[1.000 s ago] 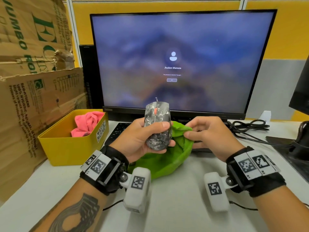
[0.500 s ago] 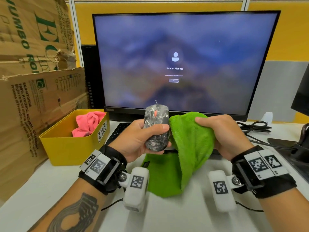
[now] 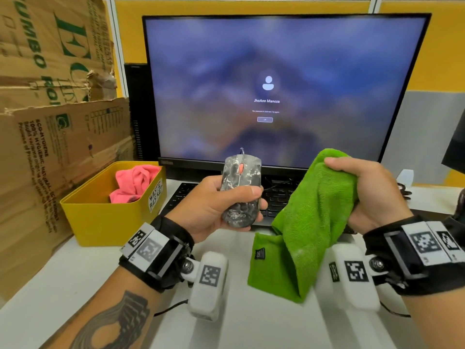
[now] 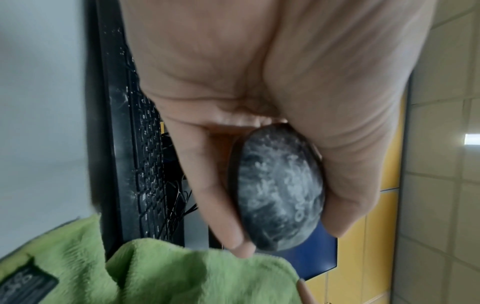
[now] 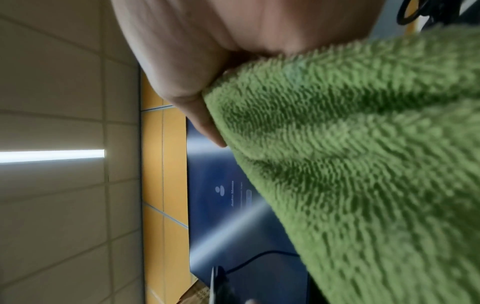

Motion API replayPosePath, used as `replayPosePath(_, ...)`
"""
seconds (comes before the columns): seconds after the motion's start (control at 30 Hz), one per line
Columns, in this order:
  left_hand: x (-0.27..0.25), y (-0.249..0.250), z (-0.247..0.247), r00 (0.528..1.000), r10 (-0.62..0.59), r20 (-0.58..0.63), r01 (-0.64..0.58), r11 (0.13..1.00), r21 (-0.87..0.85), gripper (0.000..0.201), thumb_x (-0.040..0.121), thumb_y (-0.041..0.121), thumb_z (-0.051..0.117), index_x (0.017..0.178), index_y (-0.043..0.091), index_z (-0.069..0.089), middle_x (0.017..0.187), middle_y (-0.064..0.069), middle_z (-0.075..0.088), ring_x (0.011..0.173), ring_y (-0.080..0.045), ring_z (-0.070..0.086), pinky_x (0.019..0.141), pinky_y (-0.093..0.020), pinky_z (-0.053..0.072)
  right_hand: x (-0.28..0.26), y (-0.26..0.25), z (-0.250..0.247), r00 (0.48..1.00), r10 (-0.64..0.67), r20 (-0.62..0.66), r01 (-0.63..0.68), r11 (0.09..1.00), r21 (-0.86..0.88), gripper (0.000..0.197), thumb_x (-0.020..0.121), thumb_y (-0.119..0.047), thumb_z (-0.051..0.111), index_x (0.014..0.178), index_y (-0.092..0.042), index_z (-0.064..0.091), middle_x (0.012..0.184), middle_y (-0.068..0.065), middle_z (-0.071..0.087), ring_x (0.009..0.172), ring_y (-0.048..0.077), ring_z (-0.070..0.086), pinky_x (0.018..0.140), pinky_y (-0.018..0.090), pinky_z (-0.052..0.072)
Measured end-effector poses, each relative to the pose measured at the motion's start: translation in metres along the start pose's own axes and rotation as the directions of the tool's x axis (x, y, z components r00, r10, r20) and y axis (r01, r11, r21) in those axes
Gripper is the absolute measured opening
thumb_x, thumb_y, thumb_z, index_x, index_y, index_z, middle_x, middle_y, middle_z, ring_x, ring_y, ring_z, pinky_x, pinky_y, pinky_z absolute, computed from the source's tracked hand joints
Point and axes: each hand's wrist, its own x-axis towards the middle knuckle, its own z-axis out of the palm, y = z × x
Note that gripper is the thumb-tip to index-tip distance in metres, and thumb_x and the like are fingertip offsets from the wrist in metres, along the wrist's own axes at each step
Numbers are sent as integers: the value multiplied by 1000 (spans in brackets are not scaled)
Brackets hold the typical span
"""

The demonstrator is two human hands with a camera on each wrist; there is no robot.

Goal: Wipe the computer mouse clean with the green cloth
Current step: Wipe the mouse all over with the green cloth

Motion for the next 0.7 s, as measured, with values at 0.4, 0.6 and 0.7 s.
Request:
replayPosePath(0.4, 1, -4, 7, 999, -49, -13, 50, 995, 86, 3, 93, 18, 71, 95, 17, 69, 96, -12, 78, 77, -25, 73, 57, -28, 57, -15, 17, 23, 972, -138, 192, 140, 990, 1, 33, 78, -15, 66, 106, 2, 64, 97, 22, 53, 85, 36, 54, 77, 49, 46)
replayPosePath(0.6, 3, -6, 3, 997, -68, -25, 70, 989, 130, 5, 90, 19, 78, 90, 19, 73, 97, -12, 78, 78, -25, 73, 59, -28, 57, -17, 17, 25, 944, -265, 197, 278, 960, -44, 19, 91, -3, 61, 107, 6, 67, 97, 27, 64, 89, 39, 62, 84, 57, 51)
replayPosePath(0.7, 4, -6, 1, 997, -76, -31, 80, 985, 154, 20, 75, 21, 85, 92, 15, 77, 101, -18, 79, 77, -23, 74, 58, -26, 56, -17, 22, 29, 890, -385, 244, 426, 893, -143, 17, 92, -6, 63, 106, -12, 71, 100, 16, 72, 94, 35, 68, 89, 56, 55)
